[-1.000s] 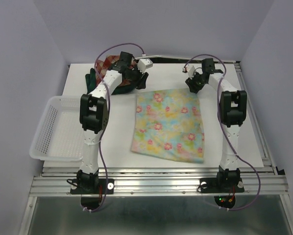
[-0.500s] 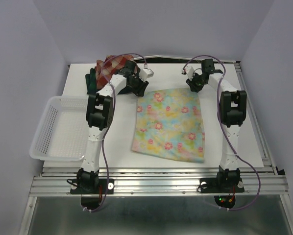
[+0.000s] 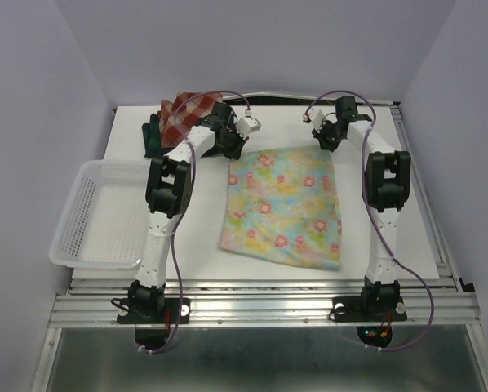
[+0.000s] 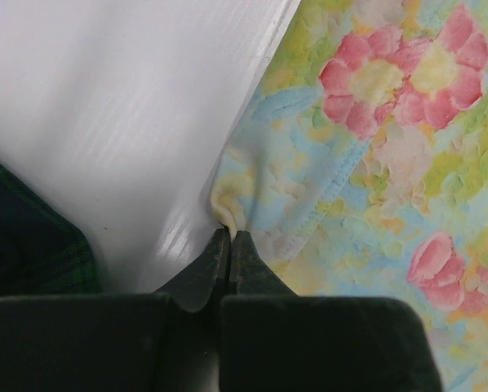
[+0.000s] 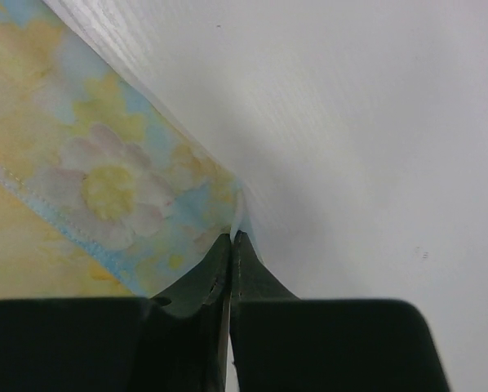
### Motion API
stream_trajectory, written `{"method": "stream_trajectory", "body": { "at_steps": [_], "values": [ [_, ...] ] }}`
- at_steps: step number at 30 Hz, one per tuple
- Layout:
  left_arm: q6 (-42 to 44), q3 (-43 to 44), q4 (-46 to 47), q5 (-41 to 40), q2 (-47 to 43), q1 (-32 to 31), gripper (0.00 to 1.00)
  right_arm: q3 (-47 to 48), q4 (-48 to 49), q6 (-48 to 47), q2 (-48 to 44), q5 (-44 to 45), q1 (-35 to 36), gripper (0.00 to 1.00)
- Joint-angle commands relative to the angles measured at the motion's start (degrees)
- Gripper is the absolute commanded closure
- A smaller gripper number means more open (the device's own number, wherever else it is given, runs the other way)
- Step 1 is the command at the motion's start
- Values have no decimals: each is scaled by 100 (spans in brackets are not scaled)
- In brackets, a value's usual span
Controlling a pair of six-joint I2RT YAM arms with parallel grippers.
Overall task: Fold and stack the skirts
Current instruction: Fold the skirt
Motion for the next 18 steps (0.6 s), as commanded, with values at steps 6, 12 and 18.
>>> {"method": "stream_trajectory", "body": {
  "at_steps": [6, 12, 18],
  "values": [
    [-207, -755, 738, -556, -1523, 10, 100, 645, 129, 123, -545, 329, 14, 99],
    [-278, -1616, 1301, -785, -2393, 10, 100, 277, -21, 26, -1265, 294, 14, 99],
    [-119, -2661, 1599, -688, -3254, 10, 100, -829, 6, 8, -2179, 171, 14, 99]
  ]
}}
